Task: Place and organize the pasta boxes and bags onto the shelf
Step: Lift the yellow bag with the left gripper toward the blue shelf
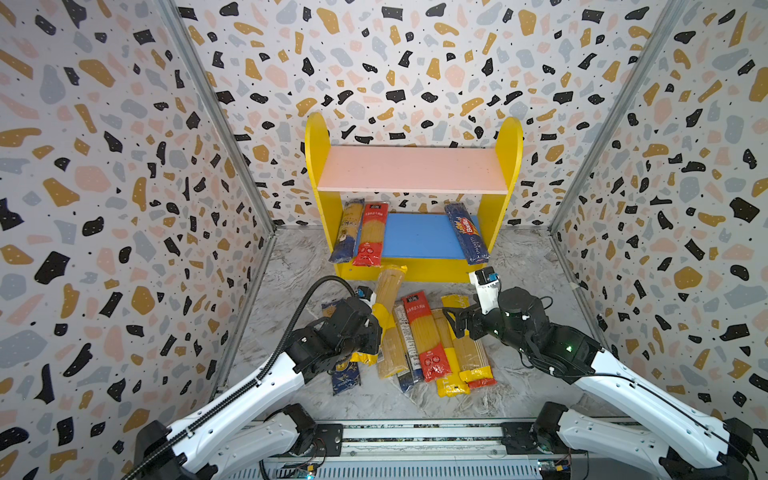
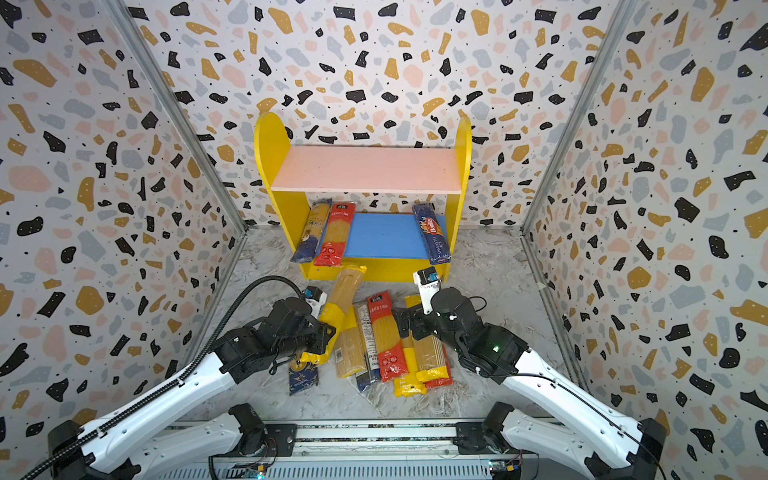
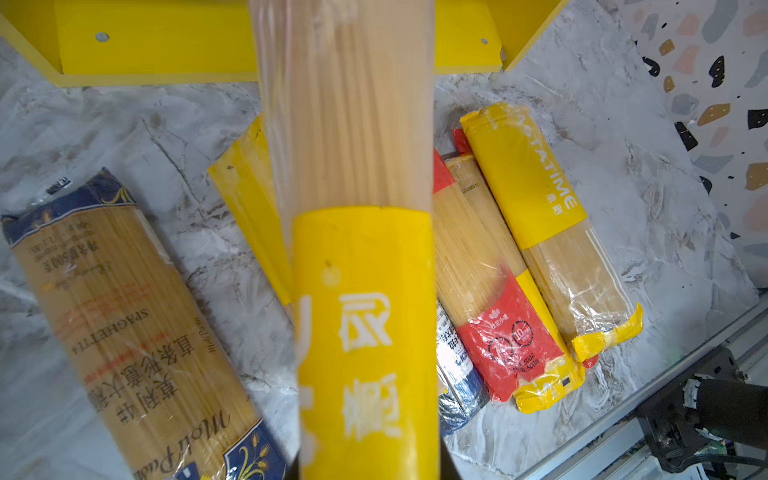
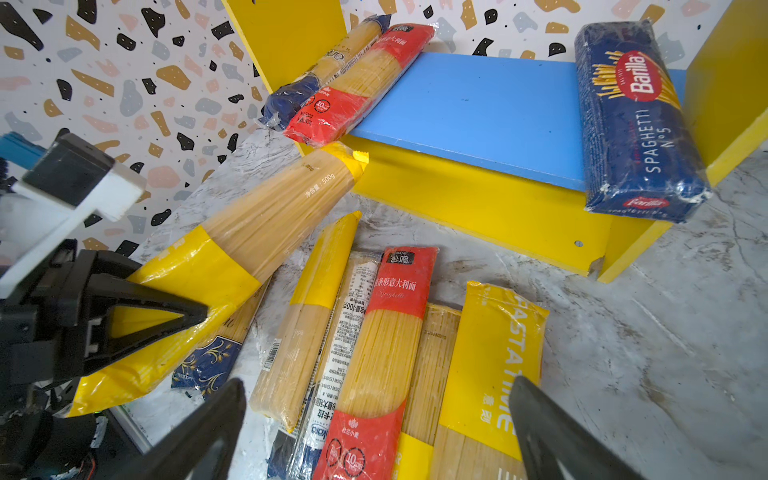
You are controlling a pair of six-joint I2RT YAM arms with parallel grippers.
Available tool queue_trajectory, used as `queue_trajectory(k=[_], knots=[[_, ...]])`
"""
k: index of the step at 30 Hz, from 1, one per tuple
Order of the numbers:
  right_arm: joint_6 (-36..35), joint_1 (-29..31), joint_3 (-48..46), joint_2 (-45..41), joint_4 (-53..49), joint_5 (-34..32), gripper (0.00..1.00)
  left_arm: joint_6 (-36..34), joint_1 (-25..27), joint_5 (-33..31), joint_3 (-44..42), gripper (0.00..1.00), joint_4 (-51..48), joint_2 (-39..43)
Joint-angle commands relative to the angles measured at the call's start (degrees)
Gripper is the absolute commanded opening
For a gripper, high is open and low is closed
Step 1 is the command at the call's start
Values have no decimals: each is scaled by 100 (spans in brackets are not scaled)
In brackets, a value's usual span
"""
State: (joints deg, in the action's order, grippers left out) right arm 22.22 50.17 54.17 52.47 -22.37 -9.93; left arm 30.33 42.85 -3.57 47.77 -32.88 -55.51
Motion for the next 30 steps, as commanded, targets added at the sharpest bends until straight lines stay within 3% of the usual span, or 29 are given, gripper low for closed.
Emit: queue_trajectory(k=[1, 11, 21, 30], knots=[[-67, 15, 265, -163, -6, -94, 99, -202, 29, -338, 545, 0, 1202, -107], [-65, 10, 240, -513, -249, -310, 99, -463, 30, -626, 1674, 0, 1643, -1358], [-199, -34, 453, -511, -478, -537, 99, -1147, 1, -1678, 3033, 0, 1746, -2846], [-306, -245, 722, -439, -690, -646, 99, -1427, -535, -1553, 4437, 0, 1805, -4308]])
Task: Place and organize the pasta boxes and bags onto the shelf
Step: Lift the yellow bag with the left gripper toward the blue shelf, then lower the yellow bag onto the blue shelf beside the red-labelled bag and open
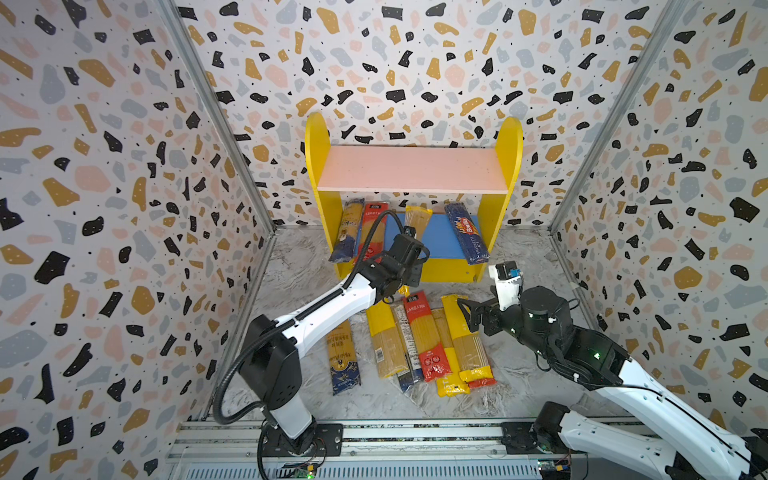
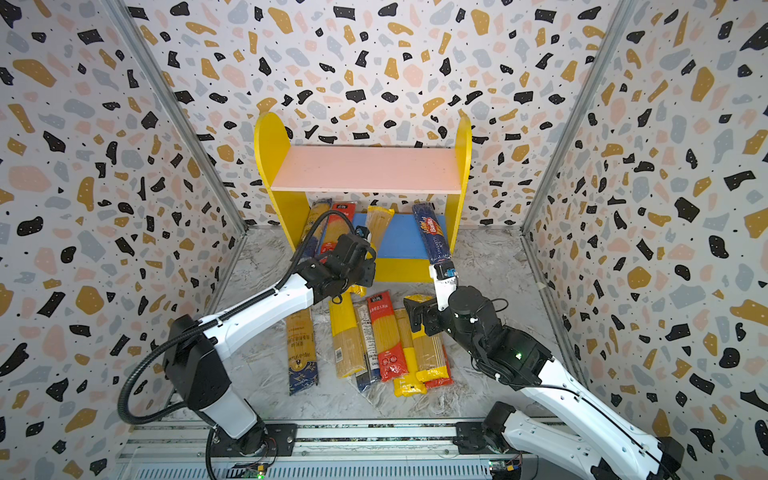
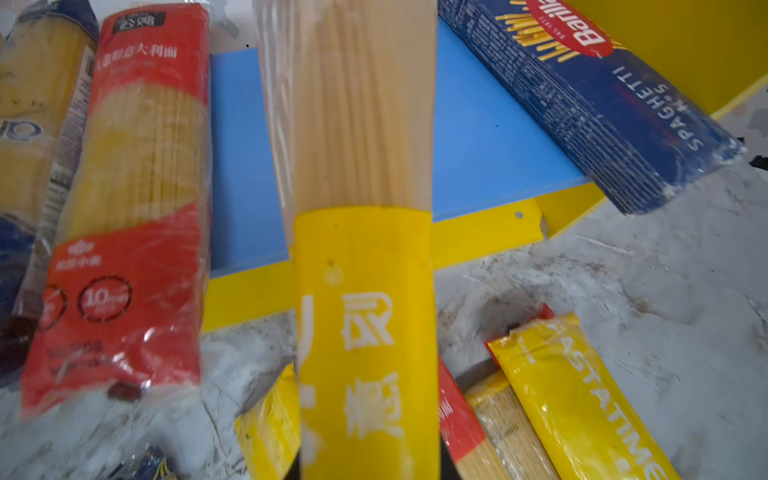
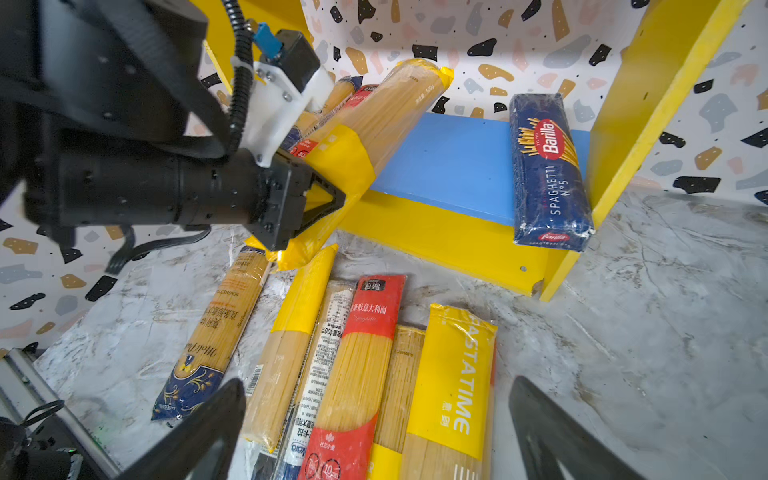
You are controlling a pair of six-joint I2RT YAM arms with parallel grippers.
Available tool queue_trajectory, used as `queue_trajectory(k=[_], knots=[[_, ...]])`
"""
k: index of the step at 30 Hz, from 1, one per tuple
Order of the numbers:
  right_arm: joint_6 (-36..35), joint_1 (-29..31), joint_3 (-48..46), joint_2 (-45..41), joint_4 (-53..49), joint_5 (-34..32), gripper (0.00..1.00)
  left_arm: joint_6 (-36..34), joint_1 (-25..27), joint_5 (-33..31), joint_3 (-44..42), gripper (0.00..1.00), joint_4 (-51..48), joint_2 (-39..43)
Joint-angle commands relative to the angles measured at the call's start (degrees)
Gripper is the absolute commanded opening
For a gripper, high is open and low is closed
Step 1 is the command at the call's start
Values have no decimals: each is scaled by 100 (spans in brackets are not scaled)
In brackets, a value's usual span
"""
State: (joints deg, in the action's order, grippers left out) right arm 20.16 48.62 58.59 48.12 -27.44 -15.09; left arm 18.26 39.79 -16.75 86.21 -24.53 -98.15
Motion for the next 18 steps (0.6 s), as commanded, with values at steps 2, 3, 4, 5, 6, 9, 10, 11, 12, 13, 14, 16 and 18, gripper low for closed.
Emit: queue_trajectory(k=[2, 3, 4, 5, 6, 9, 10, 11, 12, 13, 14, 16, 18], knots=[[-127, -195, 332, 22, -233, -104, 99, -255, -407, -137, 925, 0, 947, -336], [-146, -252, 345, 31, -244, -89, 99, -253, -483, -67, 1062, 0, 943, -464], [-175, -318, 365, 40, -261, -49, 99, -246, -572, 12, 1238, 0, 918, -599], [-197, -393, 394, 55, -284, -19, 99, -253, -643, 55, 1417, 0, 884, -730], [-204, -449, 412, 70, -296, 9, 99, -257, -692, 83, 1580, 0, 844, -846], [-286, -667, 469, 125, -330, 138, 99, -287, -821, 152, 2074, 0, 686, -1191], [-315, -739, 486, 144, -333, 181, 99, -295, -861, 192, 2225, 0, 661, -1298], [-334, -804, 495, 158, -332, 226, 99, -296, -881, 239, 2345, 0, 629, -1380], [-353, -872, 500, 171, -328, 276, 99, -297, -909, 292, 2481, 0, 589, -1492], [-372, -949, 498, 202, -330, 332, 99, -287, -935, 319, 2654, 0, 537, -1594], [-384, -1011, 511, 213, -321, 391, 99, -278, -946, 351, 2749, 0, 480, -1671], [-415, -1123, 513, 250, -294, 501, 99, -250, -964, 447, 2923, 0, 385, -1828], [-434, -1203, 513, 278, -275, 571, 99, -193, -973, 509, 2954, 0, 364, -1887]])
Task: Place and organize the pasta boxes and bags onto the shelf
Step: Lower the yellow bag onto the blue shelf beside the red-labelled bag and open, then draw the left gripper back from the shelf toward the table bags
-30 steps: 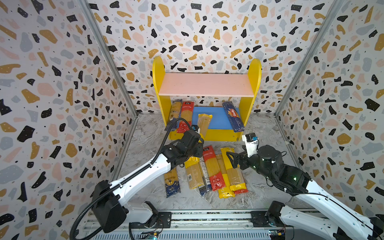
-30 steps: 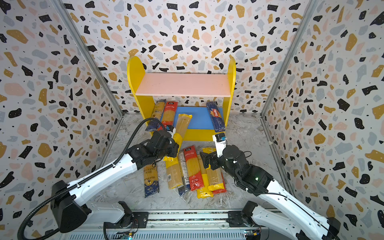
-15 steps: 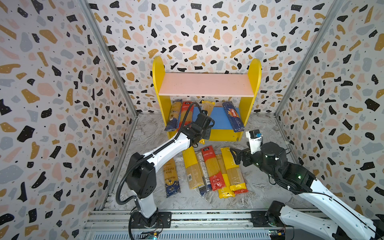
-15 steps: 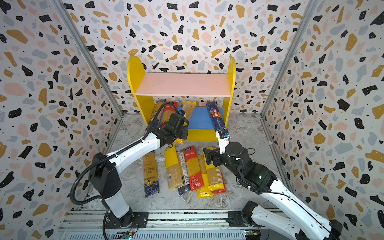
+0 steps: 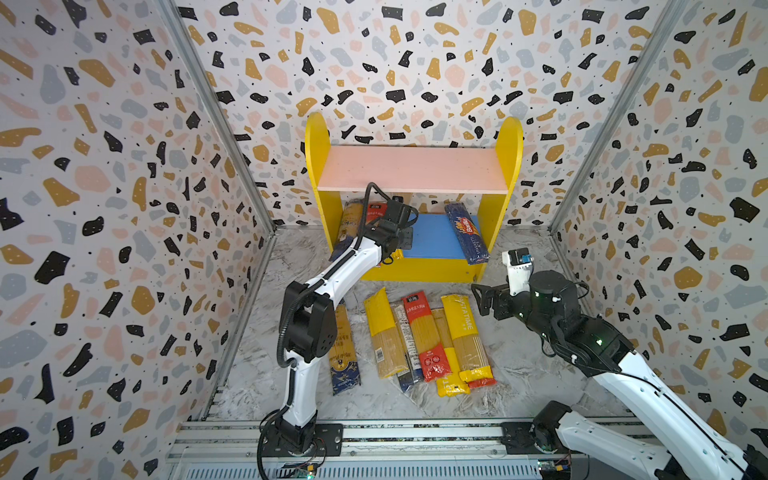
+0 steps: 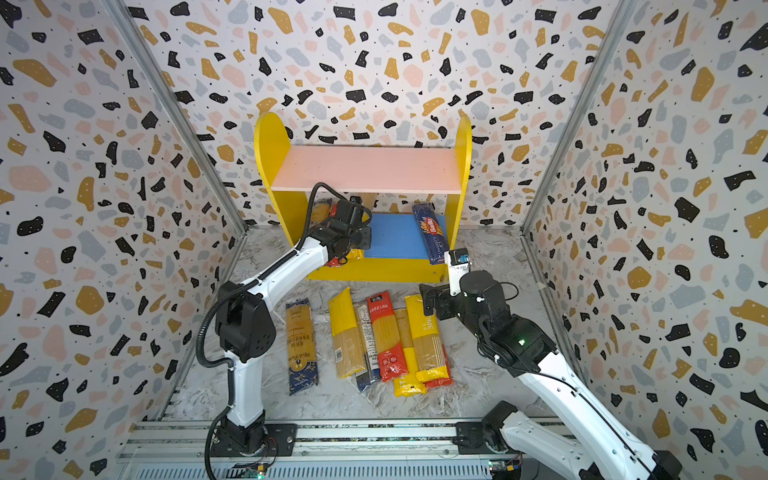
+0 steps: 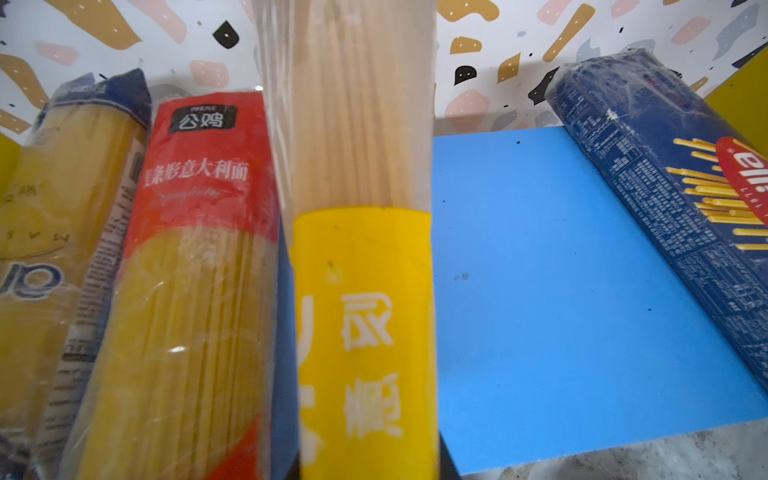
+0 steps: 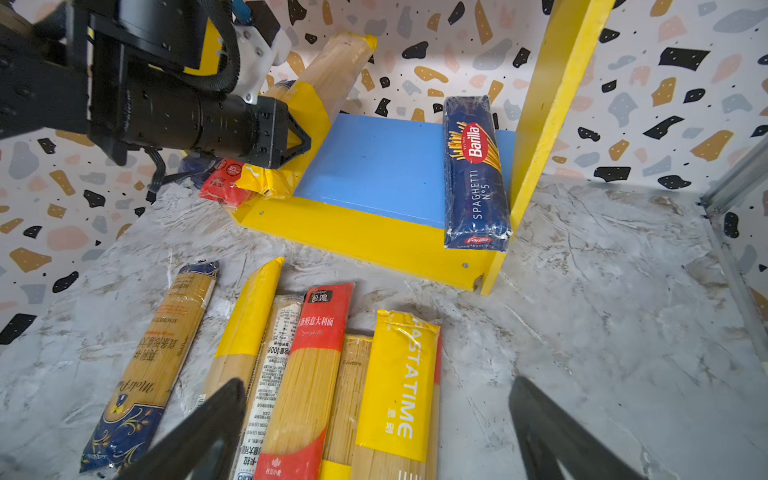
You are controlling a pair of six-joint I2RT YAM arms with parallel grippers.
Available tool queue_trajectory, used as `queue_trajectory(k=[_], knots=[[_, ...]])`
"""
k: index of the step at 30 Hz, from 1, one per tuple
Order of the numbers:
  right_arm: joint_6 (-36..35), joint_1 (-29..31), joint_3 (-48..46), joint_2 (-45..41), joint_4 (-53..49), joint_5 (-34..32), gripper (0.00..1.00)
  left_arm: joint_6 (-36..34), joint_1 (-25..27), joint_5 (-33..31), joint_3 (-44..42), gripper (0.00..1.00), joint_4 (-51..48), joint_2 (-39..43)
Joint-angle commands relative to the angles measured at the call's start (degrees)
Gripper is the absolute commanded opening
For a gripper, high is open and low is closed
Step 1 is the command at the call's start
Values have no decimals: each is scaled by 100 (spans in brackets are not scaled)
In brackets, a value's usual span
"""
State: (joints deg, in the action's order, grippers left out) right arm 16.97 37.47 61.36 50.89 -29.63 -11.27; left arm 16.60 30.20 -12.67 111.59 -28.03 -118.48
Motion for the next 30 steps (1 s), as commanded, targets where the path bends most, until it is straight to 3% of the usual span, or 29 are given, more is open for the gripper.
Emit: queue_trajectory(k=[1, 4, 7, 9, 18, 30], knots=[[-129, -126, 235, 8, -50, 220, 99, -1, -22, 115, 400, 0, 712, 128], [-158, -219, 227, 41, -13, 332, 99, 79, -30, 51, 325, 1, 694, 145], [-170, -273, 210, 77, 26, 437, 99, 160, -37, -32, 129, 29, 767, 239], [-181, -288, 201, 88, 36, 476, 99, 233, -52, -57, -6, 35, 857, 305], [-187, -330, 226, 28, -17, 502, 99, 423, -99, 6, -192, 36, 838, 339], [-42, -351, 175, -110, -82, 625, 99, 722, 49, 493, -1161, 40, 1265, 910]])
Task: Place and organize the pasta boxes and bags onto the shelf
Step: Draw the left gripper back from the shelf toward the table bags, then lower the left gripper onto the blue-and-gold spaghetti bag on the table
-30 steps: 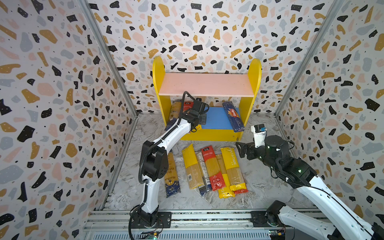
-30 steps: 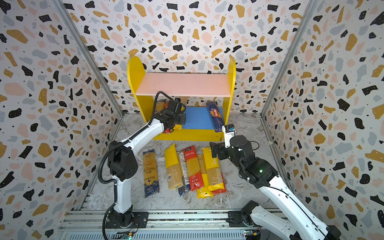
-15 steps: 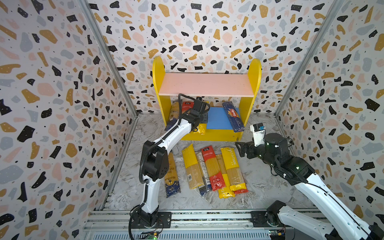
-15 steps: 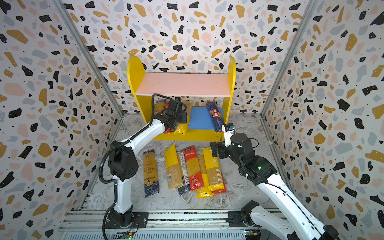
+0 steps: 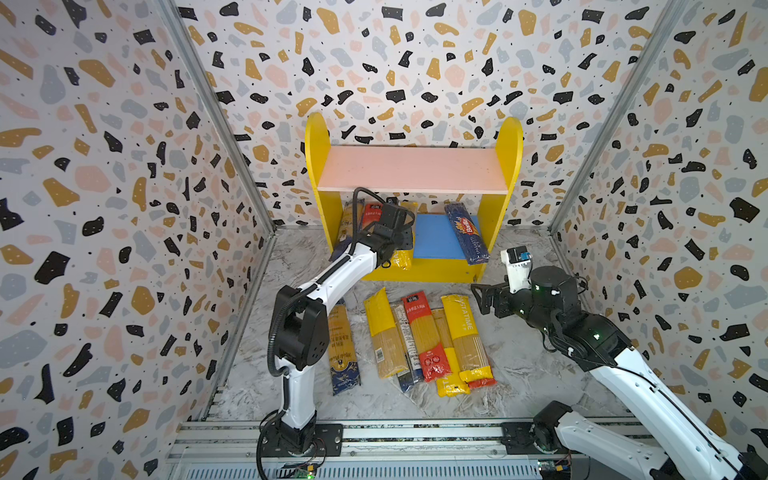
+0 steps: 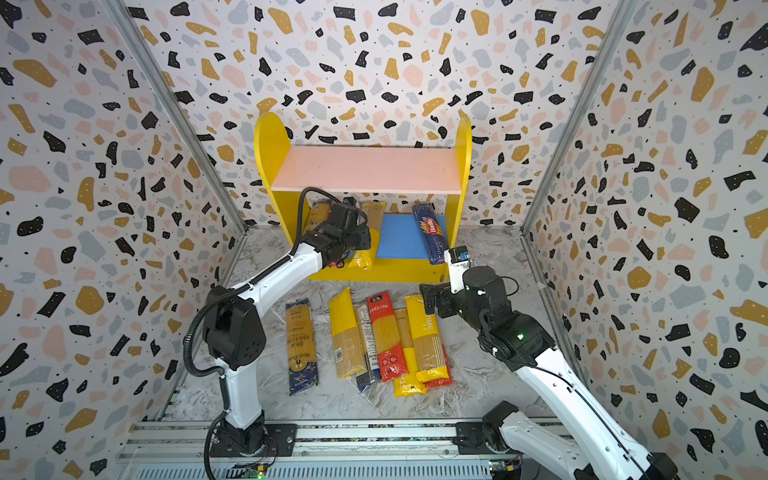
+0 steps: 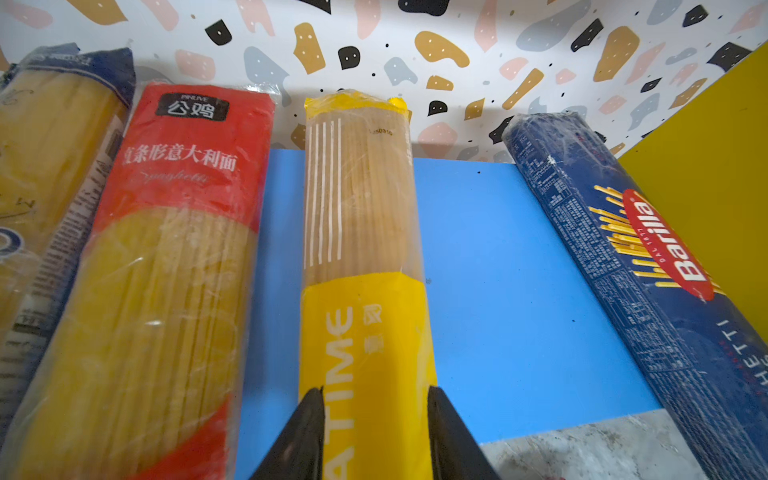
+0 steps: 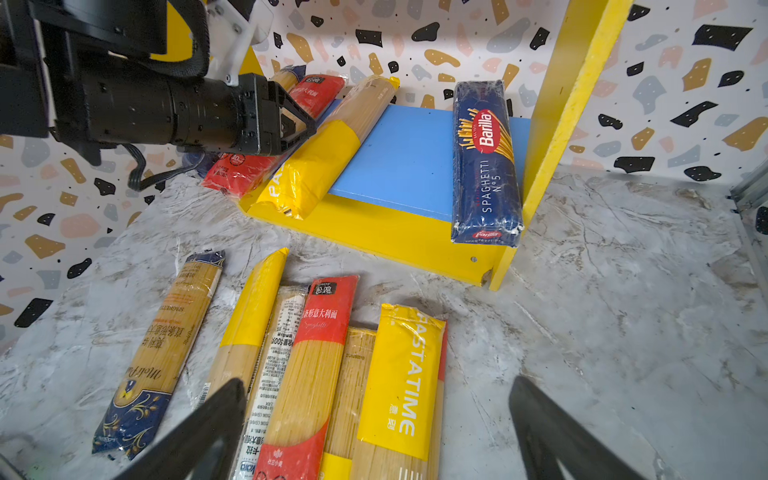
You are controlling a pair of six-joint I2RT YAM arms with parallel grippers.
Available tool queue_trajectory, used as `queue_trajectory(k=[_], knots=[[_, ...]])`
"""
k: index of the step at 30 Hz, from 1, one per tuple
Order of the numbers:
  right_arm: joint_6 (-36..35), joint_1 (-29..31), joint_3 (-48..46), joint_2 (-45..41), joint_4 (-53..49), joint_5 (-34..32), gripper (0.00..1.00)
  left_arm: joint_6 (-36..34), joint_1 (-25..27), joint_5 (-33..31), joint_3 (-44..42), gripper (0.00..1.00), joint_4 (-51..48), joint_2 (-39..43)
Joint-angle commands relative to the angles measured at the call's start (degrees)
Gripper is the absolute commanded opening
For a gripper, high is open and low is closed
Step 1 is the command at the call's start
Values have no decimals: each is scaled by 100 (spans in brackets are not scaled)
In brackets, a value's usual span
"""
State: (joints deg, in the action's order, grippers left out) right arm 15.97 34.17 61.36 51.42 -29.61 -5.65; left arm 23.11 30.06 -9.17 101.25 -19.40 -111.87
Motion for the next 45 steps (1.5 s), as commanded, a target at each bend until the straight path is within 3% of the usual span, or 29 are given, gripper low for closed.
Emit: queue_trajectory(k=[1, 9, 17, 23, 27, 34, 45], knots=[[65, -19, 175, -173, -94, 70, 99, 73, 113, 153, -204, 40, 414, 308], [228, -23, 23, -170, -254, 53, 99, 157, 437, 39, -1252, 44, 561, 1106], [528, 45, -366, -226, -160, 336, 99, 398, 641, -351, -3338, 46, 701, 2811], [882, 601, -717, -198, -19, 10, 99, 838, 650, -798, -5074, 54, 551, 4363], [1106, 1004, -794, -146, 101, -191, 99, 1233, 650, -1292, -5799, 61, 102, 5024], [1268, 1682, -675, -11, 226, -720, 99, 2069, 650, -1838, -6582, 70, -292, 5246], [1083, 1759, -671, -187, 121, -859, 99, 2937, 650, -1913, -7327, 77, -78, 5090]])
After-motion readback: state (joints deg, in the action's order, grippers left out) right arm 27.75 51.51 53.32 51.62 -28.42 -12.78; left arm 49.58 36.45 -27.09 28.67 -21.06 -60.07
